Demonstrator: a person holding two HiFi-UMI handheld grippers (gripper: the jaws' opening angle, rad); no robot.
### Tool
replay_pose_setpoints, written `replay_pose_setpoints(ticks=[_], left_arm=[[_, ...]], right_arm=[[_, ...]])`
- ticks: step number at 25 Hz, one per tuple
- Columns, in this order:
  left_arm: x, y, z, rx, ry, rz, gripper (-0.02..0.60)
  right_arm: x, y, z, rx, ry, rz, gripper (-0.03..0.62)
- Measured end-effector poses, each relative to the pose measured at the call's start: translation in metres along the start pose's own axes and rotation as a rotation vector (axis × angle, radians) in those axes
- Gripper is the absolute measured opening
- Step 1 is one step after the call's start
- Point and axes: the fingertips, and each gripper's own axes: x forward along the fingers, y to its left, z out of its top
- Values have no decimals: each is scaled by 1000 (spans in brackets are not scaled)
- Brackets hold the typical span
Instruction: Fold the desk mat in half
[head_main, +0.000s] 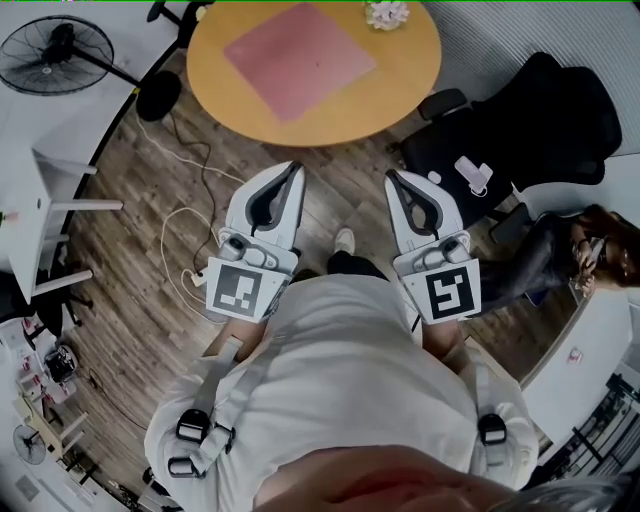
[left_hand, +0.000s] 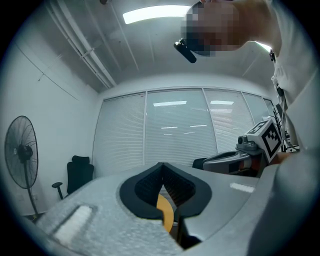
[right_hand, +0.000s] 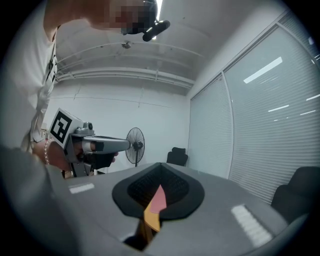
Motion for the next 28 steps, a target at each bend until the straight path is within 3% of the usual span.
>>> replay_pose_setpoints(ticks=[16, 28], left_arm=[[54, 16, -19, -7, 21, 25, 5], [93, 65, -30, -8, 33, 32, 5]], right_arm=[[32, -48, -15, 13, 10, 21, 5], [89, -73, -16, -6, 17, 22, 5]])
